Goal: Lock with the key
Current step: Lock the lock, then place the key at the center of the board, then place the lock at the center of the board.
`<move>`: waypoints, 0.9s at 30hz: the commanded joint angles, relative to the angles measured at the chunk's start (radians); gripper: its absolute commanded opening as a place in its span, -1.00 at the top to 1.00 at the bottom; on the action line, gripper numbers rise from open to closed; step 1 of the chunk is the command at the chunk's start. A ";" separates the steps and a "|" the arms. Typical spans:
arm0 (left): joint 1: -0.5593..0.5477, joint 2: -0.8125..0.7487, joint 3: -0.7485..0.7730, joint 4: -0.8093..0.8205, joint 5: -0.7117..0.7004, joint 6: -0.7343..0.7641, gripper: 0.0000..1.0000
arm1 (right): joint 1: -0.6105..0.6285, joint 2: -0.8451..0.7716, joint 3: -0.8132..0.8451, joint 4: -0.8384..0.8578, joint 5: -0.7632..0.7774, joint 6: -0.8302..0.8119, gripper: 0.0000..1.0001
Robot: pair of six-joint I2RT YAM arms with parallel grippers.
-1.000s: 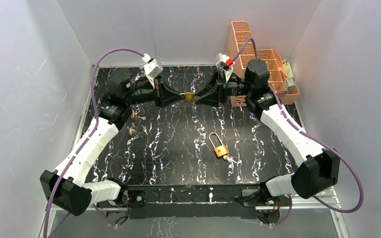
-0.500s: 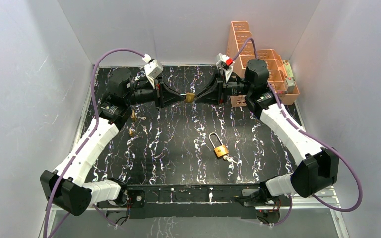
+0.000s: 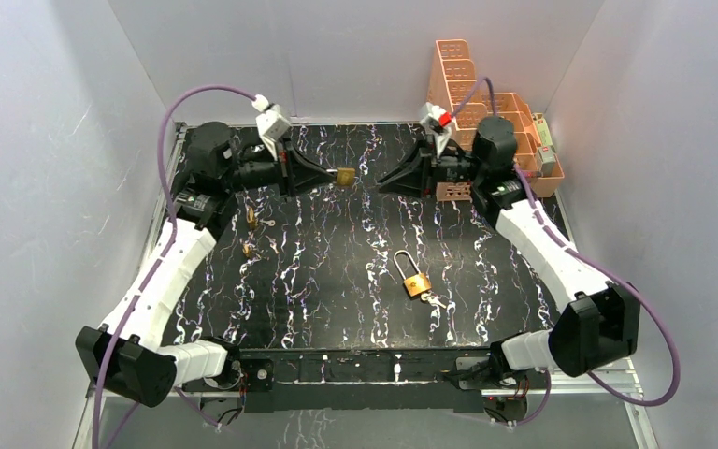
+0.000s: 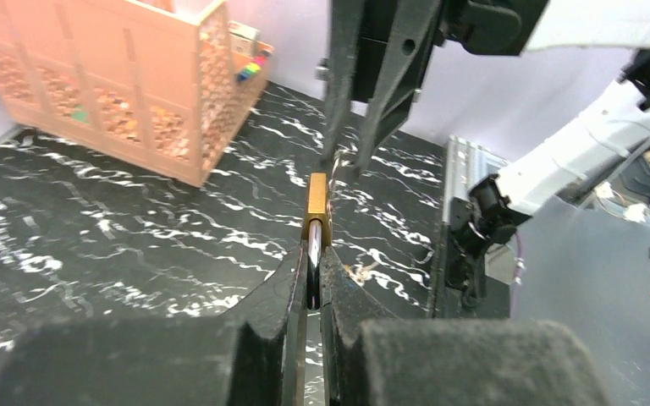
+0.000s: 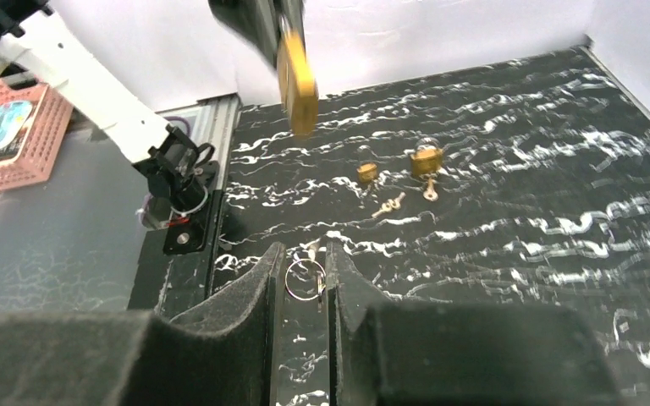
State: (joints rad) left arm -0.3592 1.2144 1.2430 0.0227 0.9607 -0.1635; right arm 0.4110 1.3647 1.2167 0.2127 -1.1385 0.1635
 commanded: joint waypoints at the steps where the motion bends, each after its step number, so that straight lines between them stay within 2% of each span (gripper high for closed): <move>1: 0.122 -0.056 0.058 0.027 0.077 -0.010 1.00 | -0.122 -0.091 -0.112 0.192 -0.019 0.112 1.00; 3: 0.154 -0.059 0.062 0.008 0.059 -0.002 1.00 | -0.150 -0.108 -0.155 0.247 0.022 0.159 1.00; 4: 0.160 -0.056 0.072 -0.053 0.028 0.026 1.00 | -0.152 -0.109 -0.163 0.244 0.057 0.161 1.00; 6: 0.161 -0.040 0.106 -0.176 -0.106 0.105 1.00 | -0.143 -0.094 -0.164 0.218 0.132 0.154 1.00; 9: 0.161 0.032 0.182 -0.351 -0.400 0.204 1.00 | -0.028 -0.051 -0.116 0.095 0.364 0.035 1.00; 12: 0.161 0.165 0.300 -0.512 -0.804 0.228 1.00 | 0.151 0.042 -0.014 -0.009 0.677 -0.075 1.00; 15: 0.161 0.303 0.373 -0.628 -1.104 0.262 1.00 | 0.246 0.173 0.096 0.003 0.835 -0.079 1.00; 16: 0.162 0.340 0.389 -0.648 -1.158 0.263 1.00 | 0.273 0.221 0.134 0.005 0.887 -0.077 1.00; 18: 0.165 0.394 0.401 -0.653 -1.212 0.262 1.00 | 0.322 0.317 0.212 0.002 0.967 -0.075 1.00; 21: 0.194 0.453 0.416 -0.635 -1.213 0.263 1.00 | 0.376 0.456 0.326 0.002 1.035 -0.078 1.00; 27: 0.285 0.580 0.515 -0.671 -1.085 0.270 1.00 | 0.411 0.716 0.559 0.016 1.034 -0.038 1.00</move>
State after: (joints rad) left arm -0.1287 1.7954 1.6352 -0.6132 -0.1410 0.0864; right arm 0.8101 1.9739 1.6131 0.2005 -0.1707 0.1112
